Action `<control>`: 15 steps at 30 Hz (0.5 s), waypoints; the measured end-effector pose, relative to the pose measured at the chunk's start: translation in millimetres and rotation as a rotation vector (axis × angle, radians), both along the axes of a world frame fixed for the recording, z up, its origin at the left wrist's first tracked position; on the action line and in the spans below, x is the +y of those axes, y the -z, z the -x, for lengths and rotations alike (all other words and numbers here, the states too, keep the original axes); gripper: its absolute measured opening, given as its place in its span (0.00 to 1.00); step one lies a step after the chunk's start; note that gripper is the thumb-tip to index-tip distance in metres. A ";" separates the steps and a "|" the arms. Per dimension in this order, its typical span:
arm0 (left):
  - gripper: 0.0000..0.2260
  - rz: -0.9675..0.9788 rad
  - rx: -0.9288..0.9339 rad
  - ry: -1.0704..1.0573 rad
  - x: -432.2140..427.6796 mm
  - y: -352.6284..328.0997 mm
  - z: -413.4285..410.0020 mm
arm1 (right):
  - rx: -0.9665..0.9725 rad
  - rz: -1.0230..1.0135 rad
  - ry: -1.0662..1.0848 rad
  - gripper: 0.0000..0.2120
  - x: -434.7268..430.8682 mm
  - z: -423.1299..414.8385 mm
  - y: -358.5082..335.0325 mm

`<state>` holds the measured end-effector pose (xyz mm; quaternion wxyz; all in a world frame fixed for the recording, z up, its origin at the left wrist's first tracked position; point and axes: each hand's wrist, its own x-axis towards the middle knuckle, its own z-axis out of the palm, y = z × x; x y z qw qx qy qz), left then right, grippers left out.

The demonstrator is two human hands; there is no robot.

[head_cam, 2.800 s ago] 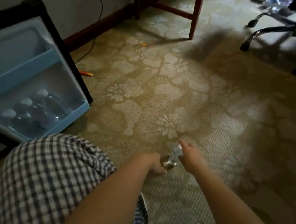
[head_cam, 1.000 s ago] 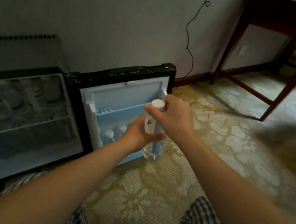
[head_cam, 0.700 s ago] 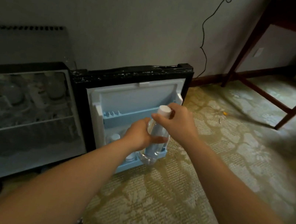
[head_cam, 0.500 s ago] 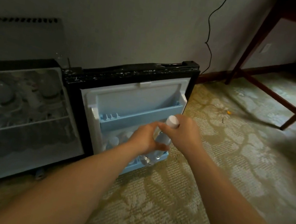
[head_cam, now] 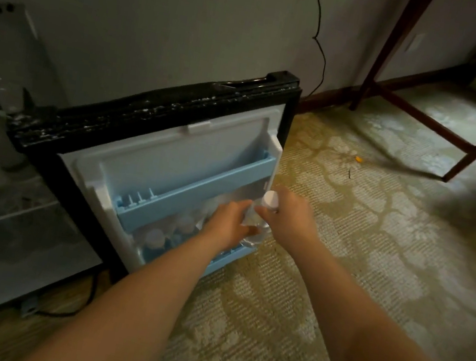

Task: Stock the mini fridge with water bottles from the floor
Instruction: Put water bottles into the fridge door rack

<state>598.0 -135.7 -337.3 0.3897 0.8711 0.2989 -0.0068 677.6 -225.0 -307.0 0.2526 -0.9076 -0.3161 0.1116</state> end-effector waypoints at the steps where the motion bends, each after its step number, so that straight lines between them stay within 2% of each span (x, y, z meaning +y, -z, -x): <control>1: 0.18 0.022 -0.019 -0.013 2.5 4.2 -1.8 | 0.000 0.004 0.003 0.17 -0.4 -2.5 3.0; 3: 0.16 -0.016 -0.016 -0.012 7.2 12.2 -4.0 | 0.010 0.029 0.004 0.17 1.1 -6.0 10.9; 6: 0.13 -0.347 0.107 0.054 15.5 18.3 -6.8 | 0.045 0.041 -0.007 0.16 7.4 -6.2 23.9; 7: 0.12 -0.404 0.139 0.059 18.8 19.3 -7.2 | 0.048 0.048 -0.016 0.15 10.3 -5.5 27.1; 12: 0.18 -0.339 0.256 0.143 33.2 33.4 -2.3 | 0.065 0.148 -0.063 0.17 24.7 -4.9 41.5; 15: 0.22 -0.355 0.248 0.173 38.9 38.0 2.0 | 0.090 0.214 -0.071 0.16 30.2 -5.7 50.4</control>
